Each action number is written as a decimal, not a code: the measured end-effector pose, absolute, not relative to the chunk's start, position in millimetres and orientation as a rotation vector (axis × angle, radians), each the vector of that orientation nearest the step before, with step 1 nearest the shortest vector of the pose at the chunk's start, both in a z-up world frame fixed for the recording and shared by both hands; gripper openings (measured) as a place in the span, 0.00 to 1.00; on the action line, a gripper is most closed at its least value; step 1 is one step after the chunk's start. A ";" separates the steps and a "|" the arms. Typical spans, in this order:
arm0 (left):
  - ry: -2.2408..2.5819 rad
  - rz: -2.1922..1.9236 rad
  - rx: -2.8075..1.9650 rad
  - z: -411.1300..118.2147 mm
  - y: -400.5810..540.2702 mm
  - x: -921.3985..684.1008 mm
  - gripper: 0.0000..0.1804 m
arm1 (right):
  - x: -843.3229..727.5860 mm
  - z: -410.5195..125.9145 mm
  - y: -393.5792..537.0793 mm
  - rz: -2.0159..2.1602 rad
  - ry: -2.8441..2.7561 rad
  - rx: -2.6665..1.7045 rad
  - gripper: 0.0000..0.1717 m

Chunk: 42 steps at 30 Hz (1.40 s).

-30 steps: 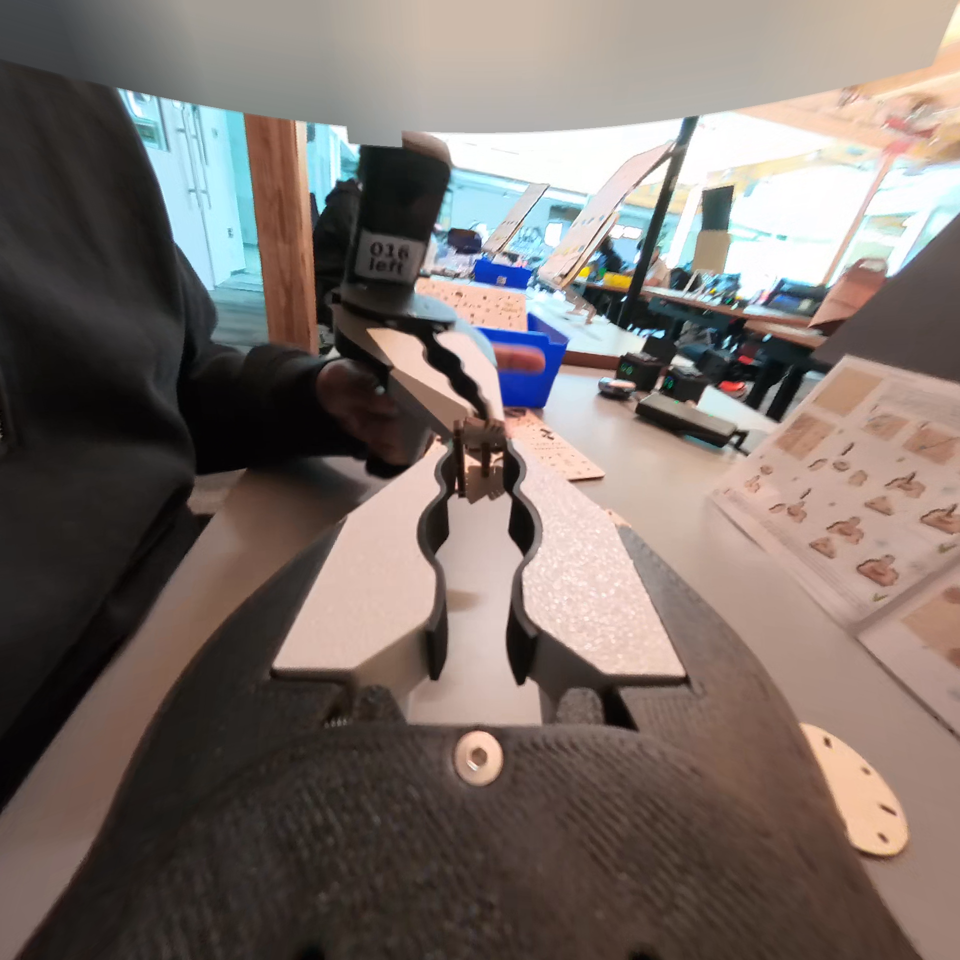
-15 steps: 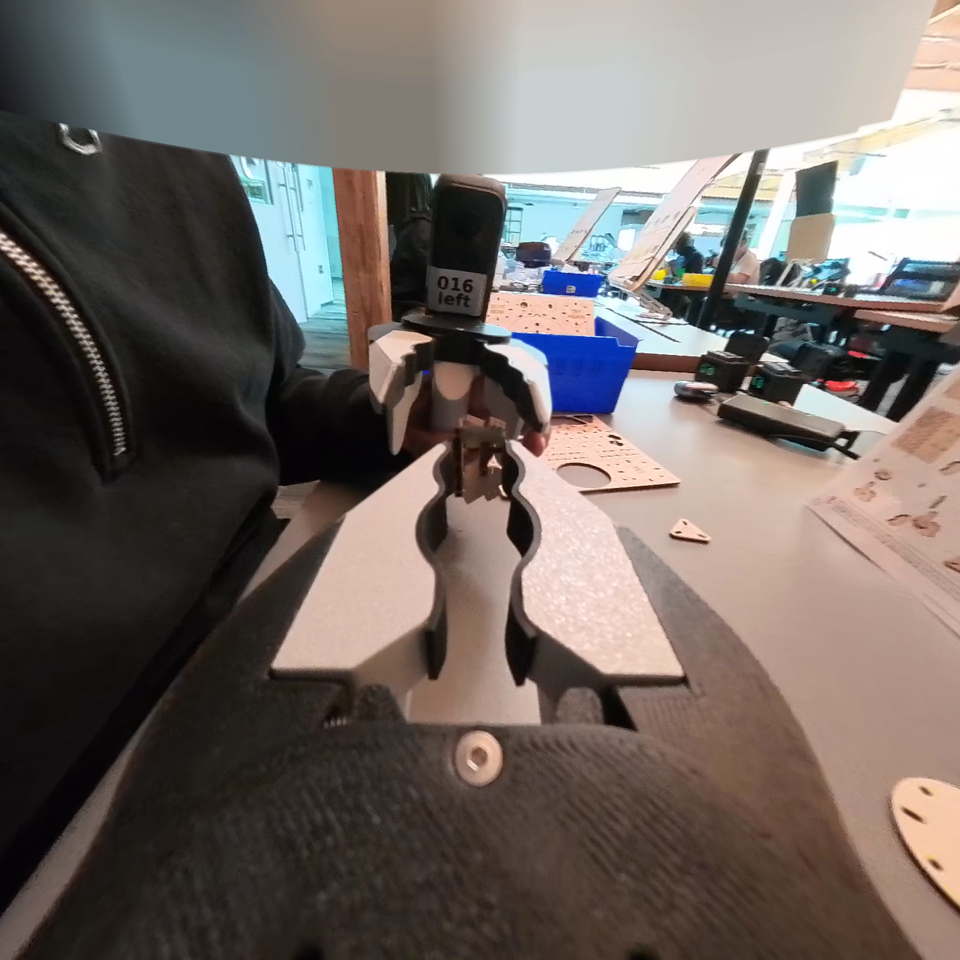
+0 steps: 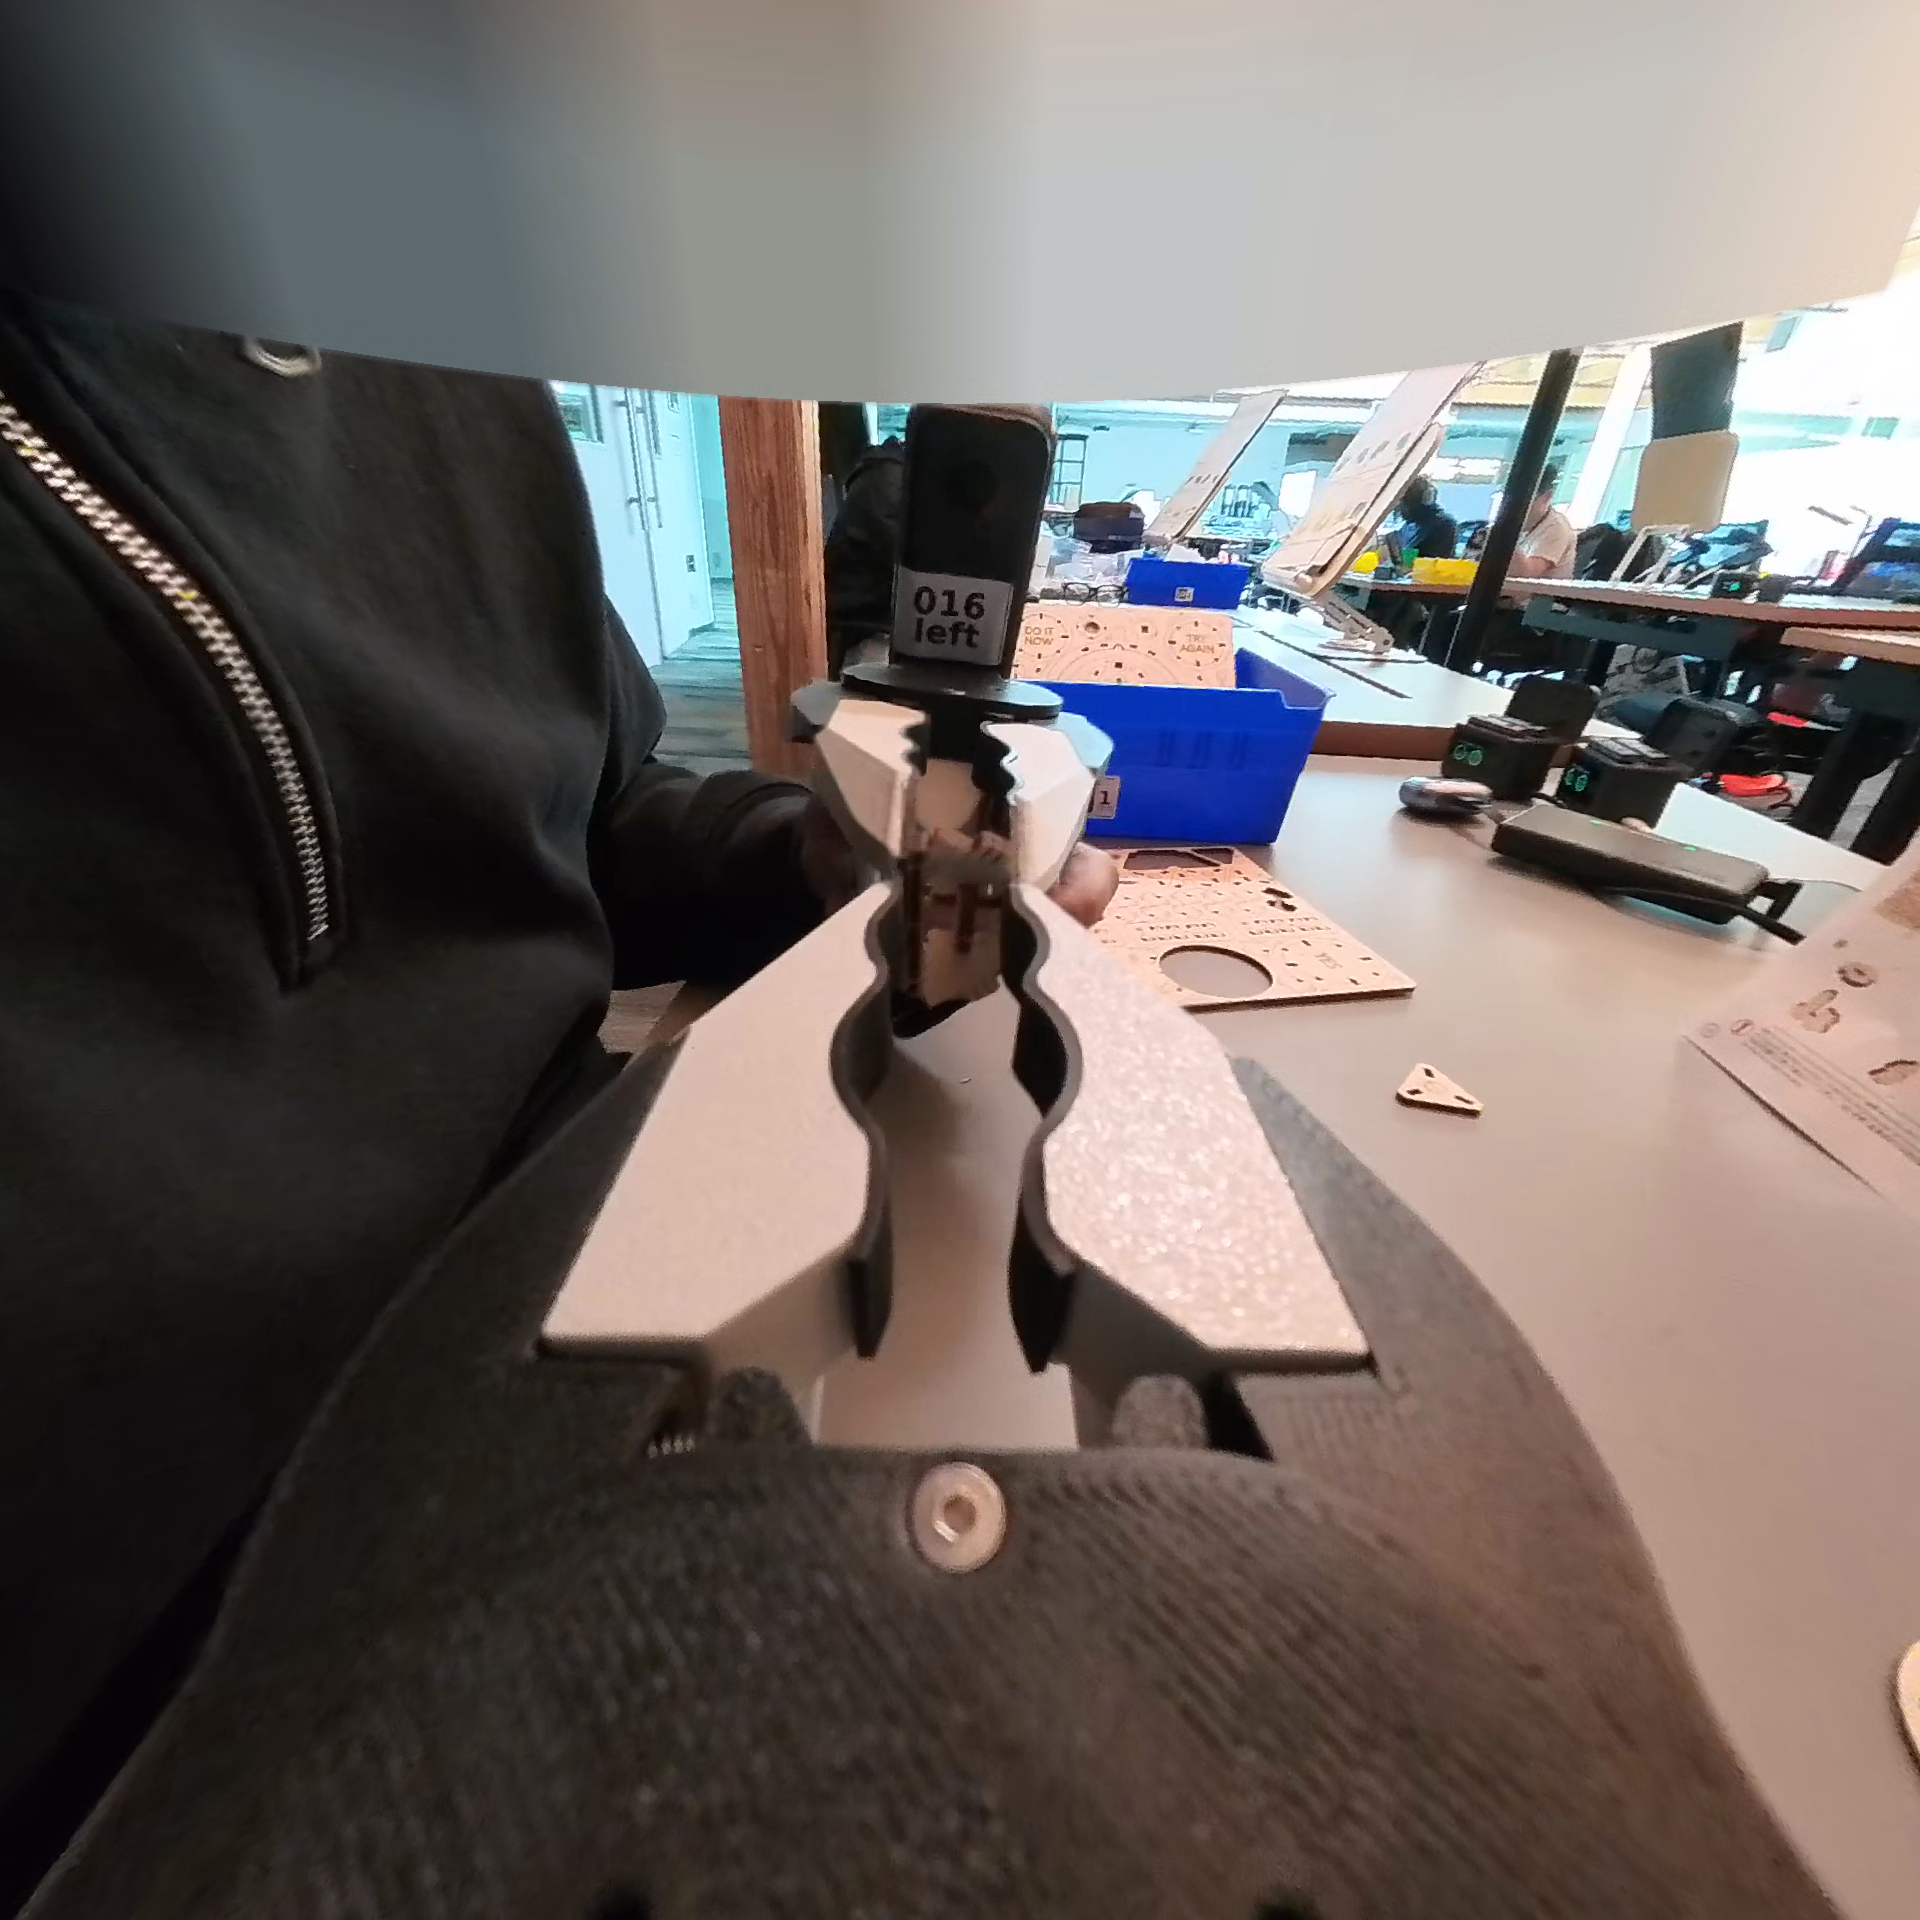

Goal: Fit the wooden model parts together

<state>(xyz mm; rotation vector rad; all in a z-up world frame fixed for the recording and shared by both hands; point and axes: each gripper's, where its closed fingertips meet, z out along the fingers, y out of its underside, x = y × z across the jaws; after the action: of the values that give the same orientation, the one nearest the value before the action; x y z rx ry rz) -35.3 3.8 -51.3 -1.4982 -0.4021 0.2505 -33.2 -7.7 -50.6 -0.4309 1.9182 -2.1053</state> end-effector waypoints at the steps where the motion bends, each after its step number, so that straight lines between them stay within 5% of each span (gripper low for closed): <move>1: -0.401 0.248 -1.494 -50.7 4.1 -34.9 0.11 | -33.0 -50.1 -7.4 -2.113 1.920 -0.436 0.09; 28: -0.271 0.209 -1.416 -37.2 3.1 -15.9 0.00 | -33.1 -57.4 -7.6 -2.078 1.914 -0.453 0.09; 34: -0.363 0.320 -1.467 -50.3 -0.1 -34.5 0.23 | -33.3 -51.8 -4.4 -2.100 1.870 -0.453 0.09; 42: -0.343 0.326 -1.497 -54.5 6.0 -32.1 0.12 | -31.6 -50.4 -4.4 -2.101 1.846 -0.442 0.09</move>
<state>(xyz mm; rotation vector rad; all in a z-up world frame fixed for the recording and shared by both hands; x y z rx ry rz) -32.1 6.0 -54.5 -1.4974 -0.3426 0.3257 -31.6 -4.4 -50.4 -0.4418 1.8462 -2.1015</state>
